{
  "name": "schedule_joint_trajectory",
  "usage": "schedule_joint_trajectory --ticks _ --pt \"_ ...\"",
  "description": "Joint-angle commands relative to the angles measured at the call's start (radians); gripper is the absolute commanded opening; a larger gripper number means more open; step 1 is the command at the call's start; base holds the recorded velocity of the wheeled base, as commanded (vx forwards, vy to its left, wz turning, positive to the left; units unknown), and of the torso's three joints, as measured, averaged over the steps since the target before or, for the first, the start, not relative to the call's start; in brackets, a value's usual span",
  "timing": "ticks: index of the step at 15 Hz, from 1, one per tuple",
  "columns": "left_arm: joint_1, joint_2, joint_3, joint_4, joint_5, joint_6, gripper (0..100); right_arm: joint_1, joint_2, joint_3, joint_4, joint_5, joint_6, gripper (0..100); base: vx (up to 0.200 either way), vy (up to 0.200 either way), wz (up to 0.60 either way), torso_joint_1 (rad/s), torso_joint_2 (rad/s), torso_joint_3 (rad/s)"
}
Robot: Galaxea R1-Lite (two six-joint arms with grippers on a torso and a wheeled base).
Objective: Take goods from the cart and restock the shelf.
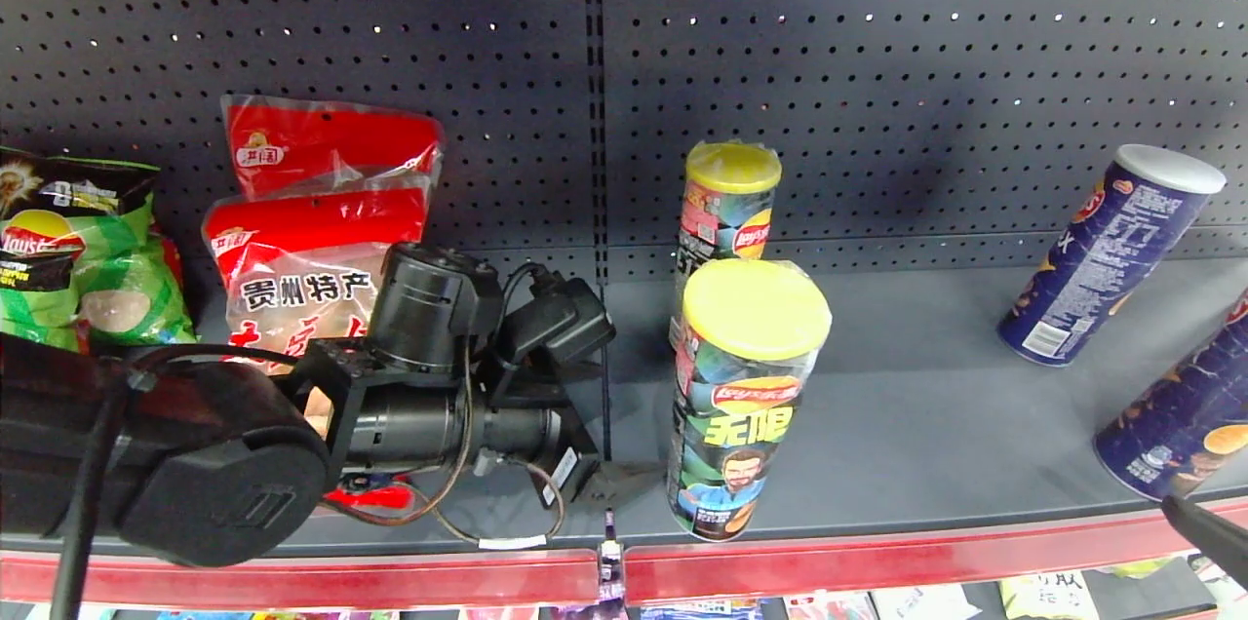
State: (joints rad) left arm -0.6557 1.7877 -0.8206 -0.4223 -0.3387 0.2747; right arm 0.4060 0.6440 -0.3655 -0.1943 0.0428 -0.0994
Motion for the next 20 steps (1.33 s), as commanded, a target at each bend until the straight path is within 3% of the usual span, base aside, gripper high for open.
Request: schedule_joint_trajectory --ticks 1,7,15,19,20 --pt "-0.001 0.015 -0.015 -0.001 0.0 0.0 100 0.001 0.009 -0.001 -0.001 0.0 0.0 100 0.0 0.0 0.0 0.0 0.0 0.0" --pt "-0.03 0.055 -0.072 0.0 0.0 -0.003 100 0.001 0.011 0.0 -0.001 0.0 0.009 100 0.0 0.0 0.0 0.0 0.0 0.0" --pt "-0.024 0.049 -0.058 0.0 0.007 -0.006 100 0.001 0.009 0.005 -0.001 0.0 0.01 100 0.0 0.0 0.0 0.0 0.0 0.0" --pt "0.1 -0.096 0.023 0.0 0.037 -0.009 100 -0.018 0.005 0.013 -0.001 -0.001 0.02 100 0.0 0.0 0.0 0.0 0.0 0.0" --pt "0.148 -0.194 0.061 0.007 0.055 -0.055 100 -0.039 0.005 0.013 -0.001 0.0 0.021 100 0.0 0.0 0.0 0.0 0.0 0.0"
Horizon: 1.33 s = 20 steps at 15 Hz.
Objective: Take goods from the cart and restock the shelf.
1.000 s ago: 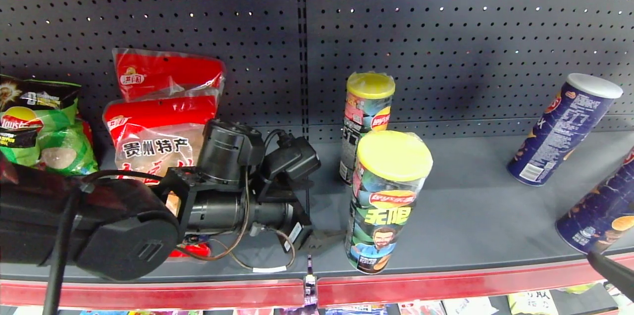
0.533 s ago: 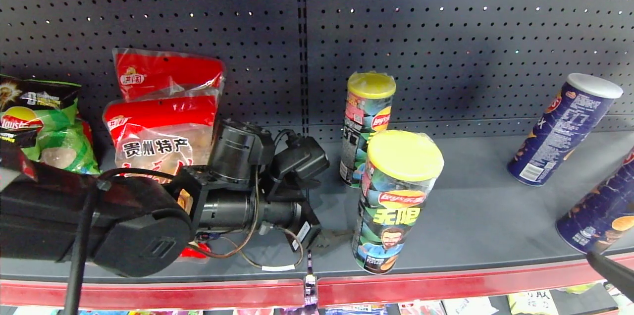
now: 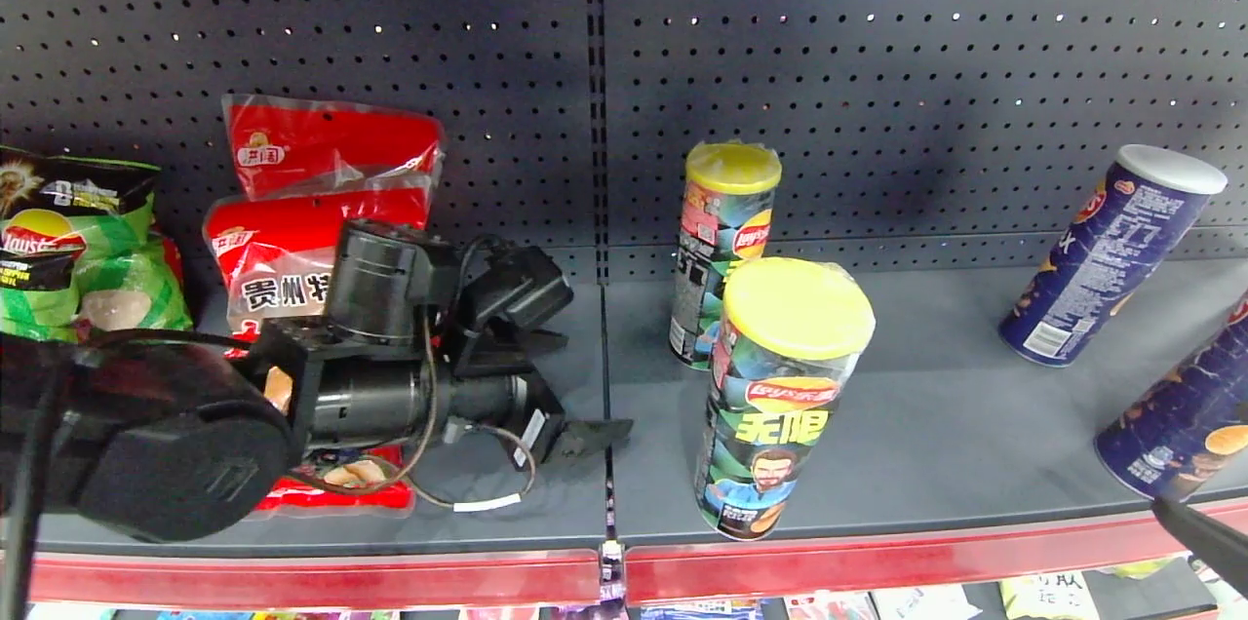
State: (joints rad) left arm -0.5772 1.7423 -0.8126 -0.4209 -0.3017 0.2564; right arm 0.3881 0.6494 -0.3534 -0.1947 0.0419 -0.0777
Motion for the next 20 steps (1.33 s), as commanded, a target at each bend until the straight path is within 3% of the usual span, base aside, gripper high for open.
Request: schedule_joint_trajectory --ticks 1,2,3,4,6,8,10,12,14,15,16,17,19,20 --pt "0.076 -0.198 0.072 0.01 0.041 -0.072 100 -0.031 -0.002 -0.001 0.0 0.001 -0.001 100 0.0 0.0 0.0 0.0 0.0 0.0" --pt "0.076 -0.302 0.135 0.025 0.158 -0.16 100 -0.044 -0.005 0.002 0.0 0.001 0.001 100 0.0 0.0 0.0 0.0 0.0 0.0" --pt "0.073 -0.383 0.202 0.04 0.246 -0.198 100 -0.057 -0.013 0.013 0.0 0.0 0.002 100 0.0 0.0 0.0 0.0 0.0 0.0" --pt "0.071 -0.48 0.288 0.065 0.296 -0.22 100 -0.067 -0.03 0.031 0.001 0.0 0.001 100 0.0 0.0 0.0 0.0 0.0 0.0" --pt "0.079 -0.733 0.398 0.228 0.362 -0.227 100 -0.074 -0.076 0.051 0.003 -0.013 0.001 100 0.0 0.0 0.0 0.0 0.0 0.0" --pt "0.116 -0.974 0.391 0.517 0.42 -0.247 100 -0.084 -0.116 0.083 0.003 -0.048 -0.001 100 0.0 0.0 0.0 0.0 0.0 0.0" --pt "0.226 -1.224 0.342 0.858 0.443 -0.247 100 -0.104 -0.154 0.106 0.003 -0.088 -0.001 100 0.0 0.0 0.0 0.0 0.0 0.0" --pt "0.349 -1.403 0.316 1.093 0.443 -0.249 100 -0.153 -0.169 0.114 0.003 -0.166 -0.001 100 0.0 0.0 0.0 0.0 0.0 0.0" --pt "0.441 -1.535 0.328 1.188 0.443 -0.263 100 -0.225 -0.168 0.113 0.009 -0.218 0.001 100 0.0 0.0 0.0 0.0 0.0 0.0" --pt "0.493 -1.571 0.329 1.238 0.441 -0.299 100 -0.276 -0.175 0.117 0.037 -0.232 -0.001 100 0.0 0.0 0.0 0.0 0.0 0.0" --pt "0.527 -1.603 0.345 1.26 0.435 -0.33 100 -0.319 -0.195 0.111 0.081 -0.232 -0.002 100 0.0 0.0 0.0 0.0 0.0 0.0" --pt "0.531 -1.641 0.366 1.252 0.432 -0.333 100 -0.342 -0.214 0.106 0.118 -0.231 -0.007 100 0.0 0.0 0.0 0.0 0.0 0.0" --pt "0.531 -1.676 0.421 1.162 0.432 -0.361 100 -0.37 -0.277 0.106 0.193 -0.234 -0.01 100 0.0 0.0 0.0 0.0 0.0 0.0" --pt "0.531 -1.676 0.478 0.978 0.375 -0.371 100 -0.373 -0.372 0.116 0.284 -0.234 -0.022 100 0.0 0.0 0.0 0.0 0.0 0.0"
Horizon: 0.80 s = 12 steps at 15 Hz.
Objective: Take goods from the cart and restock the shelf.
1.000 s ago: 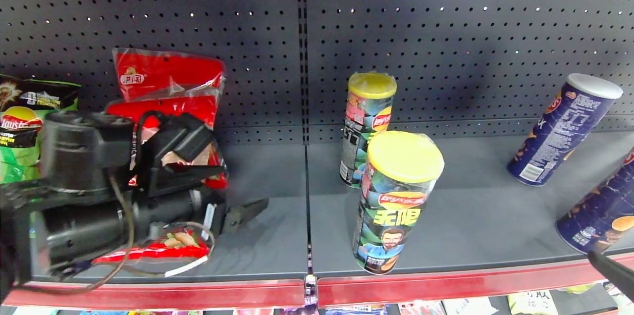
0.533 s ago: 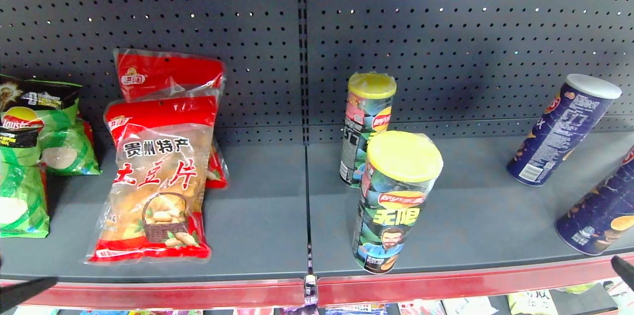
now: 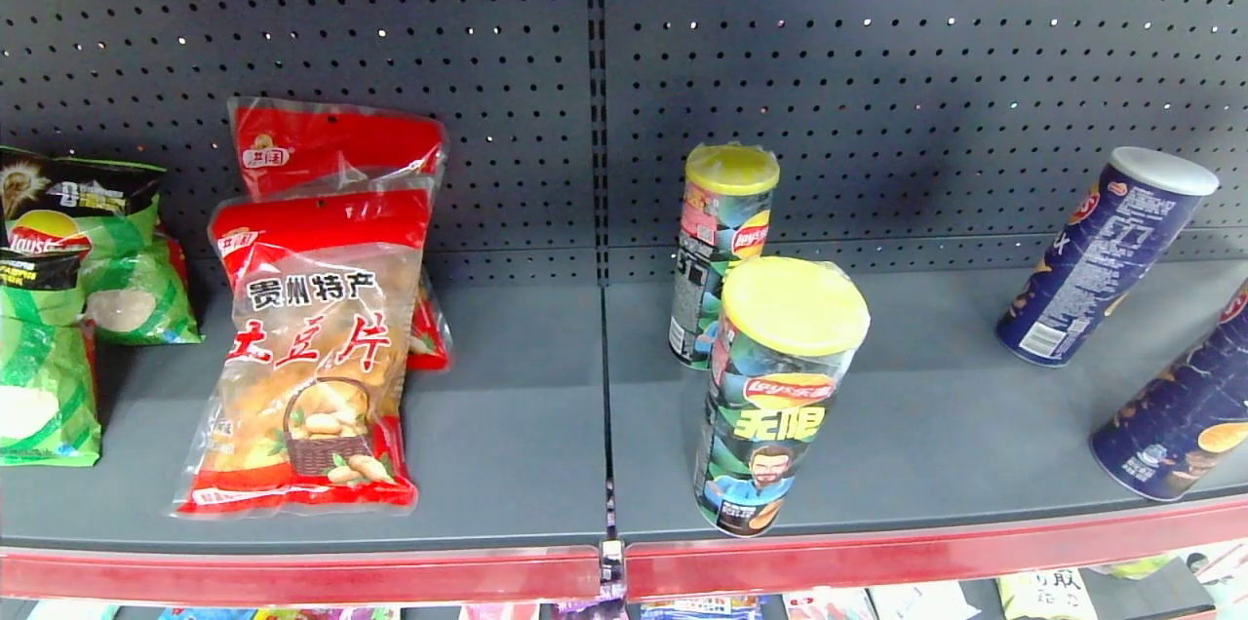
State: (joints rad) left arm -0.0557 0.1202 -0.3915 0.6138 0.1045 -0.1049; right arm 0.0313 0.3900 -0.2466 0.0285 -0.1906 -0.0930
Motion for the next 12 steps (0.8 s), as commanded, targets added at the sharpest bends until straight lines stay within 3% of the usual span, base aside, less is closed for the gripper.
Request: schedule_joint_trajectory --ticks 1,2,3,4,6,8,9,10,12 --pt "0.01 -0.054 0.137 -0.217 -0.12 -0.004 100 -0.016 -0.186 0.007 0.154 0.0 -0.022 100 0.0 0.0 0.0 0.0 0.0 0.0" --pt "0.01 -0.054 0.203 -0.335 -0.144 0.008 100 -0.014 -0.261 0.009 0.228 0.005 -0.04 100 0.0 0.0 0.0 0.0 0.0 0.0" --pt "0.01 -0.054 0.292 -0.448 -0.149 0.047 100 -0.014 -0.344 0.01 0.297 0.007 -0.056 100 0.0 0.0 0.0 0.0 0.0 0.0" --pt "0.01 -0.054 0.321 -0.522 -0.158 0.082 100 -0.027 -0.39 0.023 0.326 0.01 -0.057 100 0.0 0.0 0.0 0.0 0.0 0.0" --pt "0.01 -0.054 0.33 -0.533 -0.186 0.131 100 -0.028 -0.39 0.063 0.301 0.043 -0.028 100 0.0 0.0 0.0 0.0 0.0 0.0" --pt "0.011 -0.056 0.364 -0.574 -0.212 0.145 100 -0.028 -0.39 0.078 0.283 0.168 0.015 100 0.0 0.0 0.0 0.0 0.0 0.0" --pt "0.013 -0.057 0.391 -0.621 -0.195 0.145 100 -0.03 -0.39 0.09 0.257 0.203 0.052 100 0.0 0.0 0.0 0.0 0.0 0.0" --pt "0.013 -0.057 0.39 -0.611 -0.149 0.111 100 -0.03 -0.39 0.119 0.174 0.203 0.024 100 0.0 0.0 0.0 0.0 0.0 0.0" --pt "0.013 -0.057 0.39 -0.612 -0.143 0.109 100 -0.03 -0.39 0.23 -0.064 0.208 -0.016 100 0.0 0.0 0.0 0.0 0.0 0.0"
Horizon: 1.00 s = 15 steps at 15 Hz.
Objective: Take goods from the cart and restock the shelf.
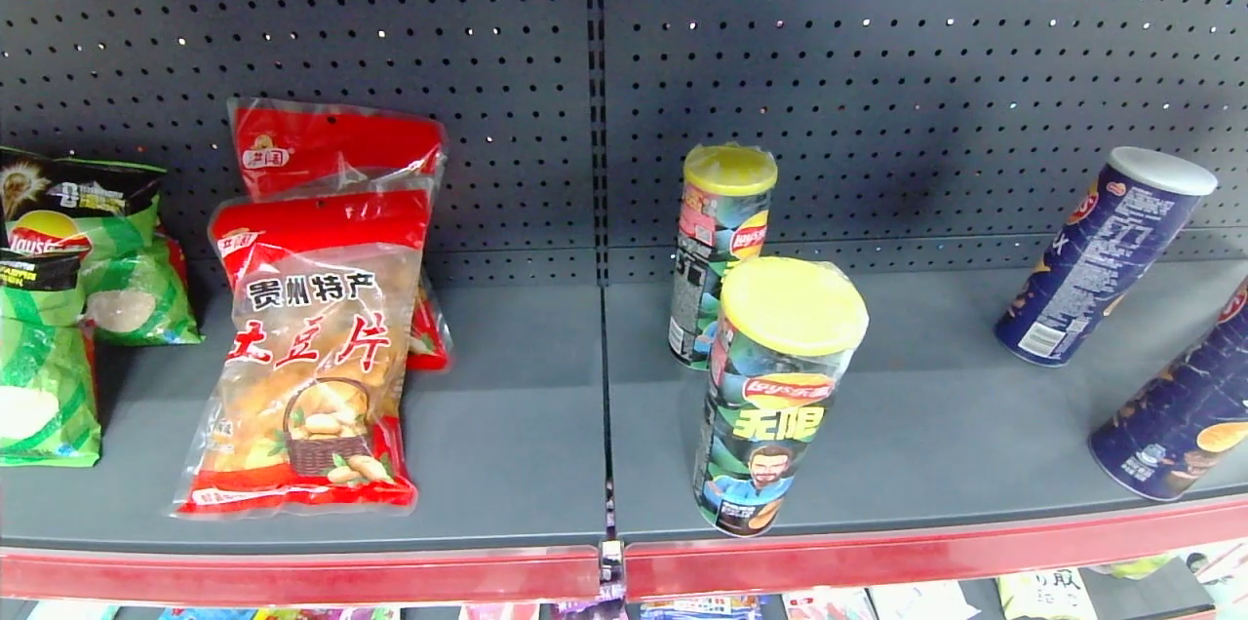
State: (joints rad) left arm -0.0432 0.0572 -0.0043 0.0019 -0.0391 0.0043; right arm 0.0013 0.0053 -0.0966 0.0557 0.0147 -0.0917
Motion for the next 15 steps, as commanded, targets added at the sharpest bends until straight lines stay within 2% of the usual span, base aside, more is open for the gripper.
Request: schedule_joint_trajectory --ticks 1,3,5,11,15 --pt "0.0 0.006 0.003 0.0 0.001 -0.001 100 0.0 -0.005 0.089 -0.109 -0.004 0.012 100 0.0 0.0 0.0 0.0 0.0 0.0" --pt "0.0 0.004 0.003 0.0 0.001 -0.001 100 0.0 -0.005 0.095 -0.116 -0.004 0.009 100 0.0 0.0 0.0 0.0 0.0 0.0" --pt "0.0 0.006 0.003 0.0 0.001 0.0 100 0.0 -0.005 0.095 -0.057 -0.024 0.101 100 0.0 0.0 0.0 0.0 0.0 0.0" --pt "0.0 0.006 0.003 0.0 0.001 0.003 100 0.0 -0.005 0.097 -0.056 -0.015 0.089 100 0.0 0.0 0.0 0.0 0.0 0.0" --pt "0.0 0.006 0.003 0.0 0.001 0.003 100 0.0 -0.005 0.097 -0.056 -0.016 0.089 100 -0.2 0.0 0.0 0.005 0.01 0.004"
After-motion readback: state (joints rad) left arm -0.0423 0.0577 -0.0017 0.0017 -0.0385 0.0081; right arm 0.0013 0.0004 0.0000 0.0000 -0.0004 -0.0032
